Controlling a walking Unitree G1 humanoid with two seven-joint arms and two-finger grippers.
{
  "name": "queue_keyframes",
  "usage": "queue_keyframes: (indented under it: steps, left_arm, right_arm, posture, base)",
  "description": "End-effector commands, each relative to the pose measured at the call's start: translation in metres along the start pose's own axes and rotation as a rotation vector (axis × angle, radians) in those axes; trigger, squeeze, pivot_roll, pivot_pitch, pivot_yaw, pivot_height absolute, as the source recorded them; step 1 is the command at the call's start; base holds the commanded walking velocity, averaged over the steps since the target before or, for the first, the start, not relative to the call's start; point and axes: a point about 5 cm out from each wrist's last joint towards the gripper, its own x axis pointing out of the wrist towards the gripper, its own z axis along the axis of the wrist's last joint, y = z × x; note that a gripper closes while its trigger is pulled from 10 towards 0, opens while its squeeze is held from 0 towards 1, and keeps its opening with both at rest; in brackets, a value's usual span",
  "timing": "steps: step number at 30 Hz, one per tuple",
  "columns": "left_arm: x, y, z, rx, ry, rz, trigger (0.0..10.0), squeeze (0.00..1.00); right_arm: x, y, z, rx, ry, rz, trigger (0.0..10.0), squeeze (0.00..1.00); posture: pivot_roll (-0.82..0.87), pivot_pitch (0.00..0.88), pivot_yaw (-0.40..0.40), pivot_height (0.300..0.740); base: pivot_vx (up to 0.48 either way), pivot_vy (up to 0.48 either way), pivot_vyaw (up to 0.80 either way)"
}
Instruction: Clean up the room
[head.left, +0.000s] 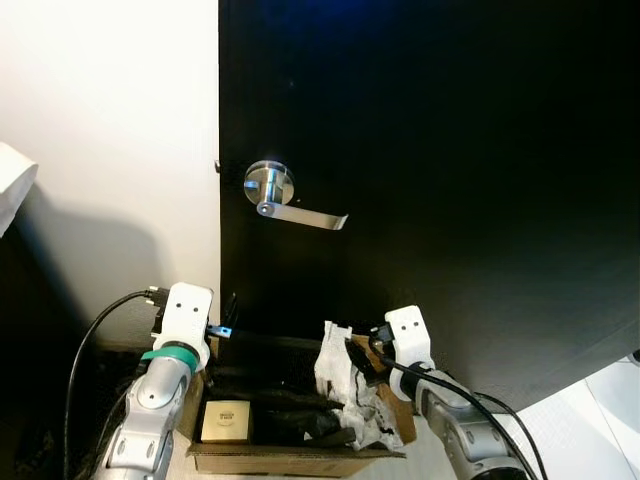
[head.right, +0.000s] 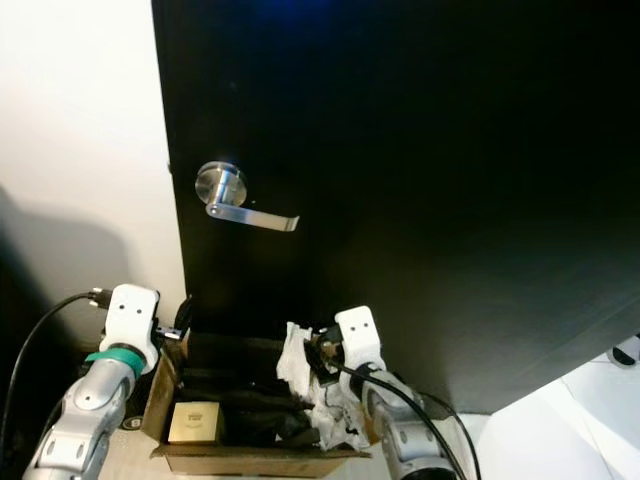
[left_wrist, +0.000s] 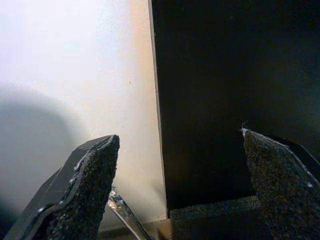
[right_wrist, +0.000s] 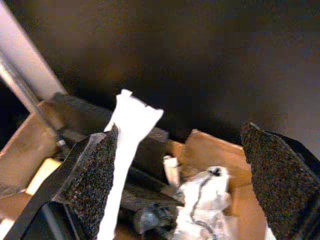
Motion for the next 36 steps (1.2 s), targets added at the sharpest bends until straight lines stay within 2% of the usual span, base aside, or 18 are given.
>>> queue_keyframes:
  steps: [1, 2, 5, 9, 11, 15, 16, 19, 21, 26, 36]
  left_arm:
    - [-0.002, 0.003, -0.006, -0.021, 0.014, 0.001, 10.0, 0.0]
    - [-0.002, 0.003, -0.006, -0.021, 0.014, 0.001, 10.0, 0.0]
    - [0.0, 0.008, -0.004, -0.017, 0.007, -0.01, 10.0, 0.0]
    - [0.001, 0.009, -0.003, -0.017, 0.004, -0.013, 10.0, 0.0]
    - [0.002, 0.007, -0.002, -0.033, 0.001, -0.009, 10.0, 0.0]
    - [0.003, 0.004, -0.001, -0.029, -0.006, -0.014, 10.0, 0.0]
    - [0.005, 0.003, 0.002, -0.022, -0.012, -0.023, 10.0, 0.0]
    - [0.006, 0.003, 0.004, -0.007, -0.014, -0.035, 10.0, 0.0]
    - [0.011, 0.011, 0.006, 0.015, -0.015, -0.054, 10.0, 0.0]
    - [0.012, 0.016, 0.006, -0.002, -0.009, -0.032, 10.0, 0.0]
    - [0.014, 0.013, 0.008, -0.027, -0.014, -0.033, 10.0, 0.0]
  right_arm:
    - [-0.003, -0.008, -0.001, 0.022, -0.024, -0.093, 10.0, 0.0]
    - [-0.003, -0.008, -0.001, 0.022, -0.024, -0.093, 10.0, 0.0]
    - [-0.003, -0.014, 0.009, 0.092, -0.114, -0.198, 10.0, 0.0]
    - [-0.003, -0.014, 0.011, 0.094, -0.136, -0.213, 10.0, 0.0]
    - [-0.007, -0.017, 0.017, 0.05, -0.193, -0.254, 10.0, 0.0]
    - [-0.009, -0.02, 0.019, 0.058, -0.222, -0.284, 10.0, 0.0]
    - [-0.01, -0.02, 0.021, 0.073, -0.24, -0.308, 10.0, 0.0]
    - [-0.009, -0.018, 0.02, 0.087, -0.246, -0.325, 10.0, 0.0]
    - [-0.005, -0.009, 0.018, 0.093, -0.254, -0.372, 10.0, 0.0]
    - [-0.004, -0.005, 0.016, 0.102, -0.253, -0.389, 10.0, 0.0]
    - [-0.002, -0.009, 0.014, 0.147, -0.249, -0.385, 10.0, 0.0]
  posture:
    - [0.1, 0.0, -0.033, 0.74]
    - [0.1, 0.0, -0.033, 0.74]
    - [0.1, 0.0, -0.009, 0.74]
    - [0.1, 0.0, -0.005, 0.74]
    - [0.13, 0.0, -0.003, 0.74]
    - [0.13, 0.0, 0.007, 0.74]
    - [0.14, 0.0, 0.044, 0.74]
    - [0.15, 0.0, 0.069, 0.74]
    - [0.15, 0.0, 0.107, 0.74]
    - [0.16, 0.0, 0.104, 0.74]
    - [0.16, 0.0, 0.095, 0.74]
  base:
    - [0.0, 0.0, 0.0]
    - [0.0, 0.0, 0.0]
    - [0.0, 0.0, 0.0]
    - [0.0, 0.0, 0.0]
    - [0.0, 0.0, 0.0]
    - [0.0, 0.0, 0.0]
    - [0.0, 0.0, 0.0]
    - [0.0, 0.0, 0.0]
    - [0.0, 0.0, 0.0]
    - [0.0, 0.0, 0.0]
    - [0.0, 0.0, 0.0]
